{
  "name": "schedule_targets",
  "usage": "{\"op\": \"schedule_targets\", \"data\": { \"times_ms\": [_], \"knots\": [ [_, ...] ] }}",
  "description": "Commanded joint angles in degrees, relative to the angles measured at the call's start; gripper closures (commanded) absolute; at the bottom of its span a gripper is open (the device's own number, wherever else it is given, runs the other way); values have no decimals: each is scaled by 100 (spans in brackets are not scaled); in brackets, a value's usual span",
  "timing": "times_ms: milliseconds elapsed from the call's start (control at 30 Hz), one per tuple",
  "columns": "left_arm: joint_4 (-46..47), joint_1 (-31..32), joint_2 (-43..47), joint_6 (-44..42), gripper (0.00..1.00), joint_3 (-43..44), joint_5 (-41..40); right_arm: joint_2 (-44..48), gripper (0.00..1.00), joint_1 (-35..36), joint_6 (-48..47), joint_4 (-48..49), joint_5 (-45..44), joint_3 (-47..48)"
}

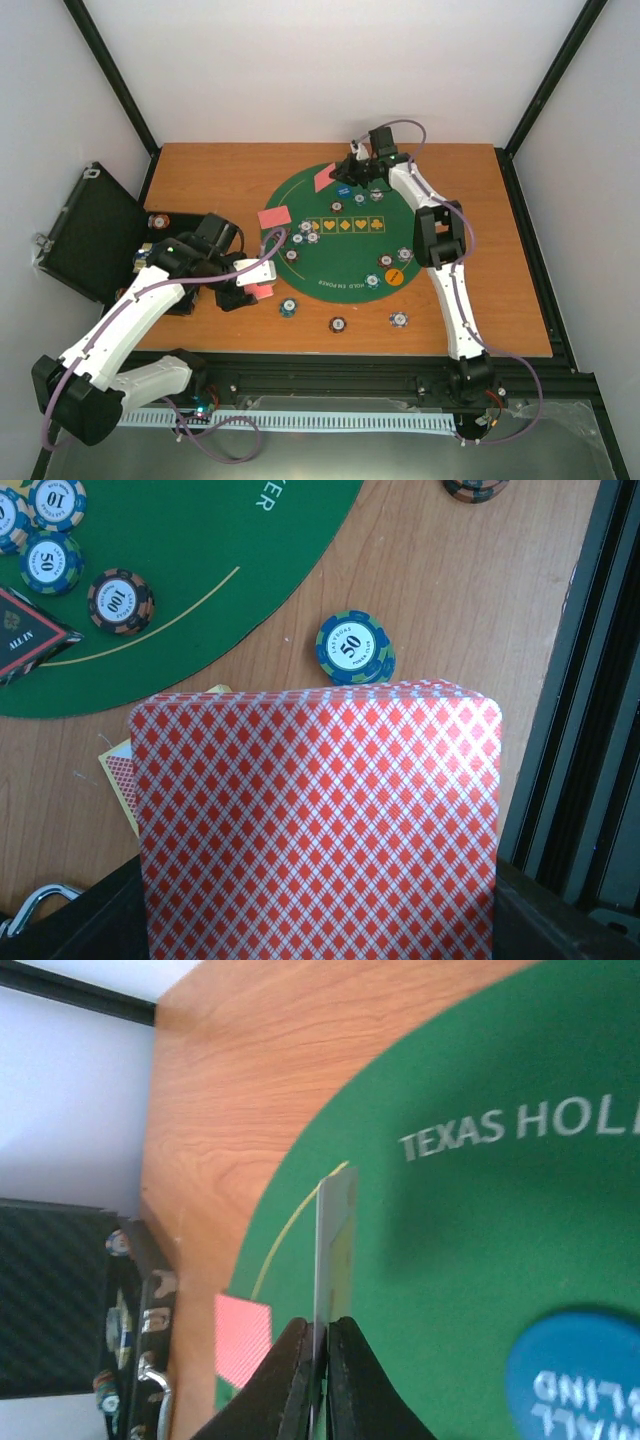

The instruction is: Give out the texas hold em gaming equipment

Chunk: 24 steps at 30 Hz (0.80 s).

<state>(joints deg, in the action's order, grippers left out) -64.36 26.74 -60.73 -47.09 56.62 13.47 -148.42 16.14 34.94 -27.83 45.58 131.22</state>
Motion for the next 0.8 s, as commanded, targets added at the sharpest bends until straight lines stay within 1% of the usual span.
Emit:
{"op": "schedule_targets", "data": {
  "times_ms": [0, 67, 133, 167, 233, 300, 333, 433, 500, 667, 700, 767],
  "knots": [
    [-46, -20, -21, 16, 89, 240, 70, -845, 93, -1, 170, -682, 45, 1375],
    [-51, -20, 2, 22, 89, 241, 92, -959, 89, -35, 330, -504, 5, 1416],
    [-51, -20, 19, 22, 89, 243, 98, -1011, 86, -41, 339, -537, -134, 1415],
    [-54, -20, 18, 26, 89, 256, 102, -1002, 83, -48, 294, -626, -209, 1415],
    [-69, -20, 3, 45, 89, 293, 118, -944, 70, -54, 126, -894, -445, 1403],
    [-83, -20, -9, 68, 89, 322, 164, -775, 59, -77, -77, -1154, -665, 1282],
    [-90, -20, -5, 84, 89, 330, 183, -629, 56, -86, -179, -1227, -739, 1148],
    [-78, -20, 32, 111, 89, 284, 216, -126, 52, -155, -389, -1258, -920, 696],
    [-45, -22, 49, 113, 89, 250, 192, 107, 48, -205, -430, -1326, -931, 569],
    [-25, -20, 52, 136, 89, 193, 110, 701, 46, -353, -660, -1734, -1010, 424],
    [-24, -20, 55, 138, 89, 180, 90, 906, 46, -352, -678, -1728, -983, 239],
    [-29, -20, 55, 126, 89, 170, 56, 1547, 46, -317, -606, -1404, -880, -618]
  ]
}}
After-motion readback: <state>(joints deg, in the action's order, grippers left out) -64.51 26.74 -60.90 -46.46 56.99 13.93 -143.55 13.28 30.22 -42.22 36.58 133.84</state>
